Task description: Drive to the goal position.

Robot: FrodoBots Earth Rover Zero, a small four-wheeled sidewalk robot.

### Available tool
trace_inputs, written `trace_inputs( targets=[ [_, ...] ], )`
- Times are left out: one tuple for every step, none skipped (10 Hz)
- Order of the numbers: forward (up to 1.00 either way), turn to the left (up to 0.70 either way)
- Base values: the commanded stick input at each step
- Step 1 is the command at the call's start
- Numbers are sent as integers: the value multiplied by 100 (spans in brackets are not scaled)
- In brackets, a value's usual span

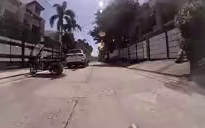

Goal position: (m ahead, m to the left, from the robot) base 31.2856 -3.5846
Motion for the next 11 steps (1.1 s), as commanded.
trace_inputs(
  targets=[
    [100, 0],
    [100, 0],
    [100, 0],
    [100, 0],
    [100, 0],
    [100, 0],
    [100, 0],
    [100, 0],
    [100, -22],
    [100, -10],
    [100, 0]
  ],
)
